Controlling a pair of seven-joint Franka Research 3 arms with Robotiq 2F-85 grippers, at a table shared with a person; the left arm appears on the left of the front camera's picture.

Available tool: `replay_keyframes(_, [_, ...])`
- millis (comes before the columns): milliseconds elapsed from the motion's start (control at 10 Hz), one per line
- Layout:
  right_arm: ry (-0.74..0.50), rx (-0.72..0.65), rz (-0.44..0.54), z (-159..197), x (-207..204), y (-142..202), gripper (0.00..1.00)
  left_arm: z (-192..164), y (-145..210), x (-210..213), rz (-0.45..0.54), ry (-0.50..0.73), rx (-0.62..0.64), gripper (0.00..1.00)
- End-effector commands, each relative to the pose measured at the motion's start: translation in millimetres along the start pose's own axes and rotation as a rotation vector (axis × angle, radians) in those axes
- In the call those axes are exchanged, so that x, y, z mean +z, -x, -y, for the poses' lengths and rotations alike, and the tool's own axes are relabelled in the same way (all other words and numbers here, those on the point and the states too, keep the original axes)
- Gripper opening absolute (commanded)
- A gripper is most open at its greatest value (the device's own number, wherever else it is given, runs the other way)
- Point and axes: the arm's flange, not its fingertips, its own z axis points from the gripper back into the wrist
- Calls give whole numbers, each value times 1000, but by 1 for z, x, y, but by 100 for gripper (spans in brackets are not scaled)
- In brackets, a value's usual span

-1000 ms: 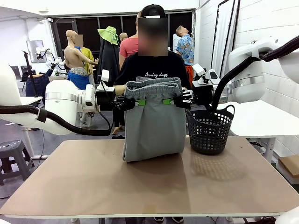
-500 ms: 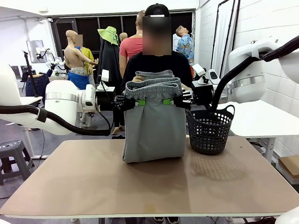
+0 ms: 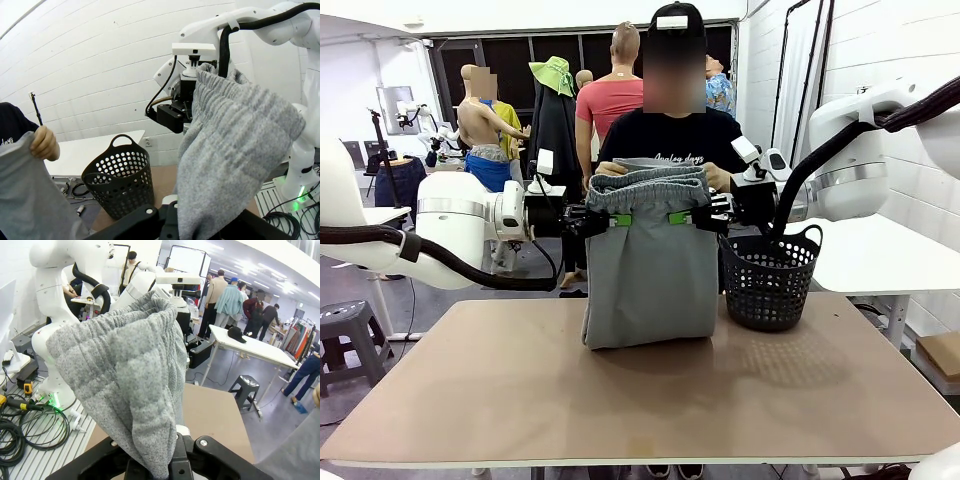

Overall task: Fold the training pants.
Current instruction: Release the ends of the Training pants and then grab the overlapped ends.

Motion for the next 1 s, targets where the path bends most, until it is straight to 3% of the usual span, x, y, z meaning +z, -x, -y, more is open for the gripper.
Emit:
replay_keyframes(0, [6,8,17,-2,0,-1,0,1,-5,0,-2,-9,12,0])
replay_keyframes(900, [6,8,17,-2,0,-1,0,1,-5,0,-2,-9,12,0])
